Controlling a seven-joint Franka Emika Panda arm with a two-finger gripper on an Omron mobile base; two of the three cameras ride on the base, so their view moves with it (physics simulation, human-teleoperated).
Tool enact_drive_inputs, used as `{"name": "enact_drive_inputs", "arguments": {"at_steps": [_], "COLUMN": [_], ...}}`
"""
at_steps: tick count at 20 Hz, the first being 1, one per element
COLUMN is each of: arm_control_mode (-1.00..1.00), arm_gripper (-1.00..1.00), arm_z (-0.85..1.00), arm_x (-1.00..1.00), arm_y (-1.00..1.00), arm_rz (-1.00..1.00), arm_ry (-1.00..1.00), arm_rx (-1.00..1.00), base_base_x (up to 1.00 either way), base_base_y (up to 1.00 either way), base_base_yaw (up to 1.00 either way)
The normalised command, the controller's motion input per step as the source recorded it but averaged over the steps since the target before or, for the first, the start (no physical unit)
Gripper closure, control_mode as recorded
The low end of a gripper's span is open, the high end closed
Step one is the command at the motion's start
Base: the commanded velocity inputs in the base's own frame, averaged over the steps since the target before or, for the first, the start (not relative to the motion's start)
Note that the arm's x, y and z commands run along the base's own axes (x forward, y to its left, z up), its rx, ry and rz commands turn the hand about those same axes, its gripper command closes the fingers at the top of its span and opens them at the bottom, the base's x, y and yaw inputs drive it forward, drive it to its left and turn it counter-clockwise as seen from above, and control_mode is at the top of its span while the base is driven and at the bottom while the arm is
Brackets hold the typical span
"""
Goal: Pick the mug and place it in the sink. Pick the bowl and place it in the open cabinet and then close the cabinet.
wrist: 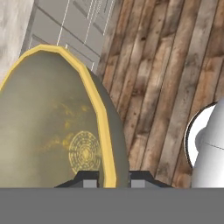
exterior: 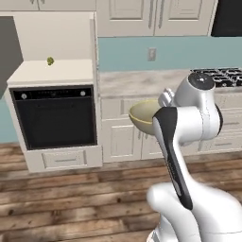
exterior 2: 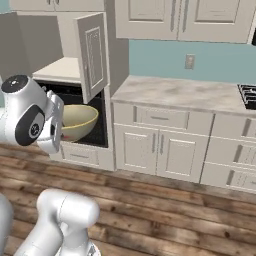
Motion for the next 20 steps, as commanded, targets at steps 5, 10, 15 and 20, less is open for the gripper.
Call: {"name": "enact_drive_inputs", "arguments": {"at_steps": [5,10,15,20], "arm_control_mode": [1.00,1.00,1.00,1.00], "arm_gripper": [1.00,1.00,1.00,1.00], "arm_z": [0.00,0.00,0.00,0.00], "arm_x": [0.00,0.00,0.00,0.00], "arm_y": [0.00,0.00,0.00,0.00], "arm_rz": [0.00,0.00,0.00,0.00], "arm_ry": [0.00,0.00,0.00,0.00], "arm_rx": [0.00,0.00,0.00,0.00], "base_base_x": [0.11,0.00,0.08,0.49], "base_base_y": [0.46,0.75,0.79,0.76], "base_base_yaw": [-0.09,-0.08,-0.09,-0.05]}}
